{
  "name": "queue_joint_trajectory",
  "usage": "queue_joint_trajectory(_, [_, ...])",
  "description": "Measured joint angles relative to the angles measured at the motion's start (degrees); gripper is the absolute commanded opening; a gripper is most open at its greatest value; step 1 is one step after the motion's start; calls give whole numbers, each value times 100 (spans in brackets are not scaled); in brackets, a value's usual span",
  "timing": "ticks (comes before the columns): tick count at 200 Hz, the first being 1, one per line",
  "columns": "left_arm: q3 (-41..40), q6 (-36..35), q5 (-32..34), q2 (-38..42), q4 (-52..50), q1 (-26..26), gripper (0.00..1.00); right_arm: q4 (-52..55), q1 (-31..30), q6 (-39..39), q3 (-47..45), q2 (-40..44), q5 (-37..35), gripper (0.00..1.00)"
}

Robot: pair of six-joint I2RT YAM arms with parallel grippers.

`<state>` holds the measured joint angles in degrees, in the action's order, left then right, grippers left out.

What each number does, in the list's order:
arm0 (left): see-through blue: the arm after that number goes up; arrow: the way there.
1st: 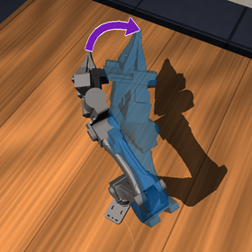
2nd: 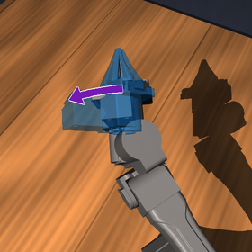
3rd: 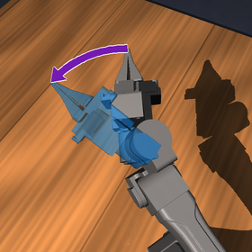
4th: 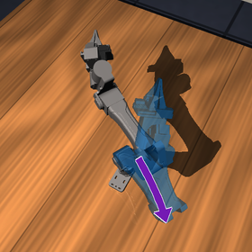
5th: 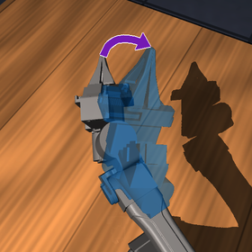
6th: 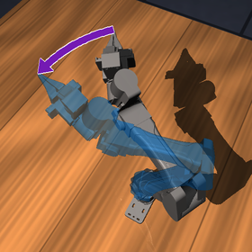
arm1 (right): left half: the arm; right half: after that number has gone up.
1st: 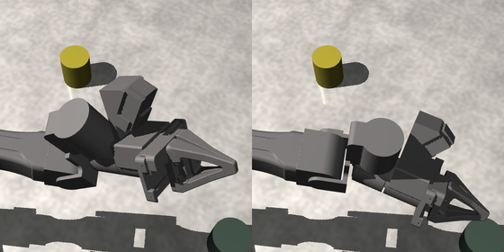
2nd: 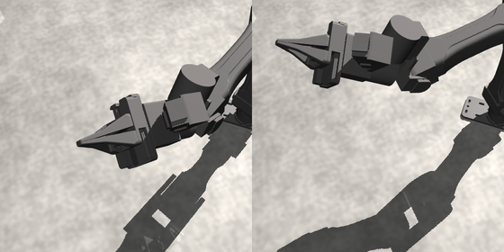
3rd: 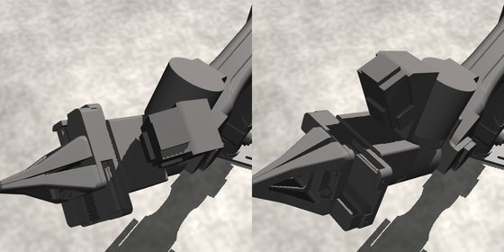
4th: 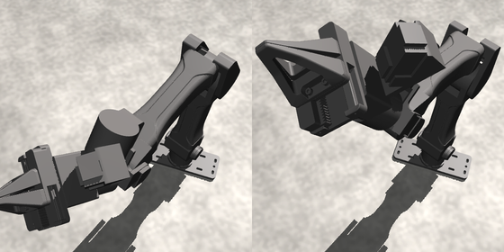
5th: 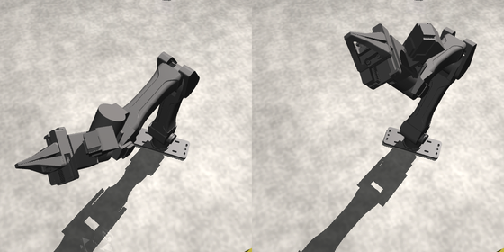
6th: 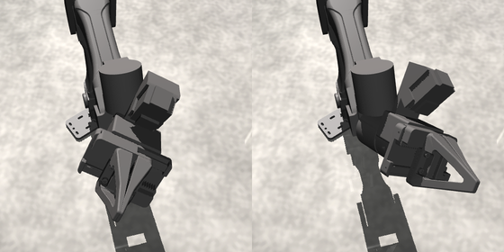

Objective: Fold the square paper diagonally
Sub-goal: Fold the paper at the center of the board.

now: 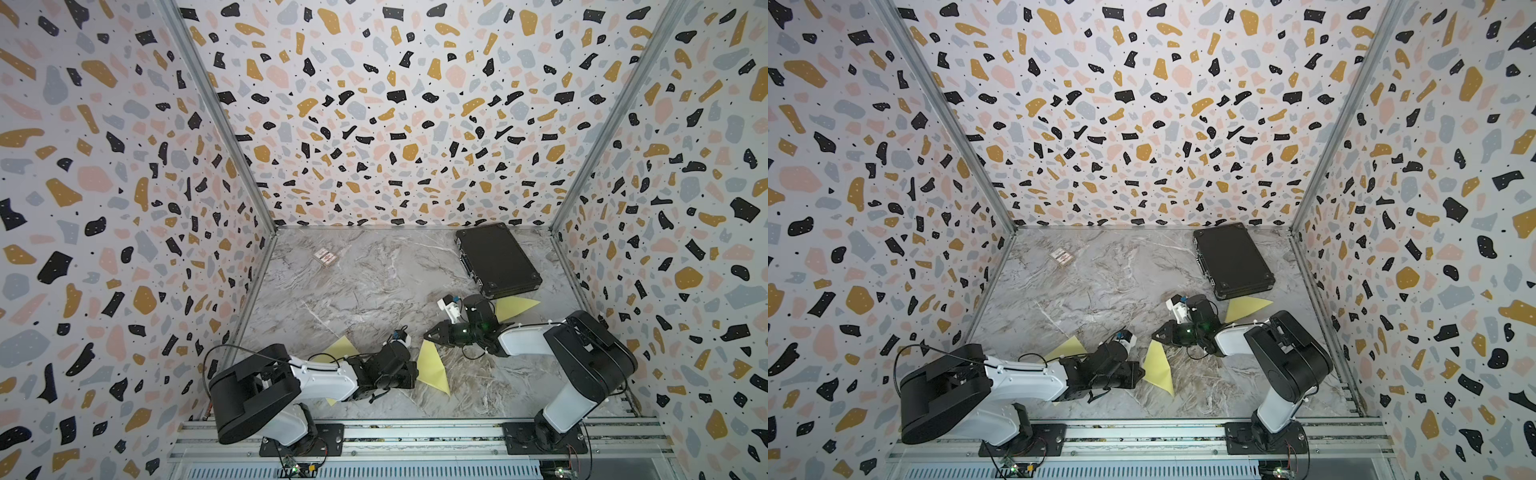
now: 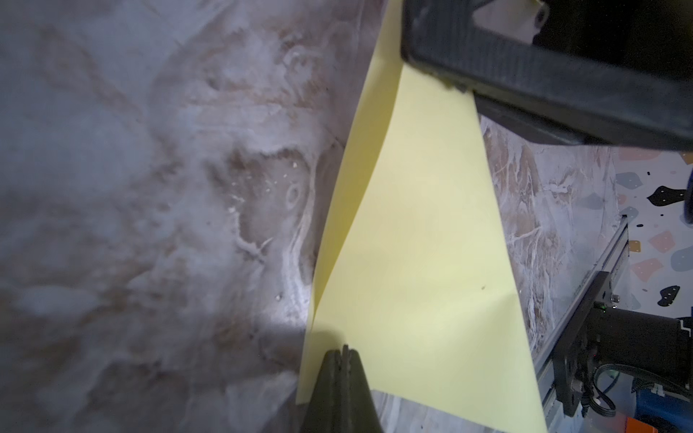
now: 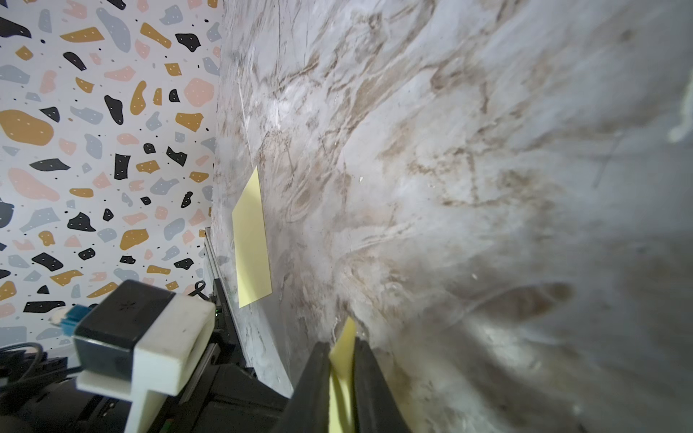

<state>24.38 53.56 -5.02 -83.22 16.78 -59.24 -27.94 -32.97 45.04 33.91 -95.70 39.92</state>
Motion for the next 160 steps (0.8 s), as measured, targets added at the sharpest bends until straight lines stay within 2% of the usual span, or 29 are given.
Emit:
queue_joint_trajectory(3, [0,0,0,0,0,-2,0,-11,4,17,2,-2,11,0])
queue_joint_trajectory(38, [0,0,7,0,2,-4,0,-35,46,48,13,-2,103,0])
queue_joint_trajectory(41, [0,0,7,0,2,-4,0,-33,48,57,13,-2,107,3])
queue_joint_trajectory(46, [0,0,9,0,2,-7,0,-24,52,63,13,-2,109,15])
queue_joint_trajectory(54, [0,0,11,0,2,-7,0,15,61,101,13,-2,105,27])
queue_joint_trajectory(66, [0,0,15,0,2,-9,0,111,85,59,20,11,61,40])
queue_joint_trajectory(76, [0,0,20,0,2,-9,0,341,114,42,37,66,-33,46])
queue_joint_trajectory(101, [0,0,42,0,-2,-9,0,1115,138,-57,35,424,-310,50])
queue_joint_trajectory(160, [31,-2,109,0,-61,-24,0,2212,-44,146,-673,1499,-726,50])
